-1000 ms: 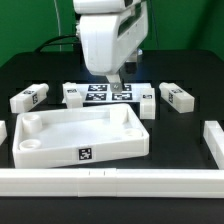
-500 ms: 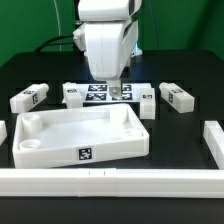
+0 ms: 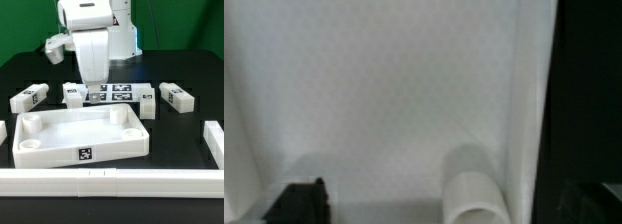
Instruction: Assemble desk
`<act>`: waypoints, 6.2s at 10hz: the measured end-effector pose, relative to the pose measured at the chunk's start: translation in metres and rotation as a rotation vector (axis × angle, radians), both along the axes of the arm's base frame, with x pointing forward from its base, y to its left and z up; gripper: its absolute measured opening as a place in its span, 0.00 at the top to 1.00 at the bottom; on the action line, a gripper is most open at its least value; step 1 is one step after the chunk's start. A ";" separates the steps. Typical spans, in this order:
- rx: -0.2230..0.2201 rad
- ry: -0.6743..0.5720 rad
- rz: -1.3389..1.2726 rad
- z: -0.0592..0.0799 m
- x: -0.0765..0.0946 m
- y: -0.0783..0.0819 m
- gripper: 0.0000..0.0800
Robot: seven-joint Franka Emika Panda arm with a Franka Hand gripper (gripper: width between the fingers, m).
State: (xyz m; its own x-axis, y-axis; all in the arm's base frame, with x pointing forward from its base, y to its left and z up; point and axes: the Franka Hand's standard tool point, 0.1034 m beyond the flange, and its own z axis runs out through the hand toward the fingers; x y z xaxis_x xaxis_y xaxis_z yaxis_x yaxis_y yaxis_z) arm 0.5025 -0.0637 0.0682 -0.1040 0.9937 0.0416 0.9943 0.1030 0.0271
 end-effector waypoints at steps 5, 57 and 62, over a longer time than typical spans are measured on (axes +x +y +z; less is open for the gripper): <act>0.004 0.030 -0.016 -0.017 -0.010 -0.003 0.19; 0.077 -0.071 -0.504 -0.007 0.015 0.156 0.19; 0.087 -0.054 -0.634 -0.010 0.013 0.158 0.19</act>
Offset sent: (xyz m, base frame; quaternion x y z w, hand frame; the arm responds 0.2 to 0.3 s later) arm 0.0000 0.0000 0.0000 0.0000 0.0000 0.0000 1.0000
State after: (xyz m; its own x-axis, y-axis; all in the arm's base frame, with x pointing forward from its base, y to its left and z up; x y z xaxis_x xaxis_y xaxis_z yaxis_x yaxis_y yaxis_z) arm 0.5156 0.0942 0.0581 0.4983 0.8563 0.1357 0.8585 -0.5092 0.0603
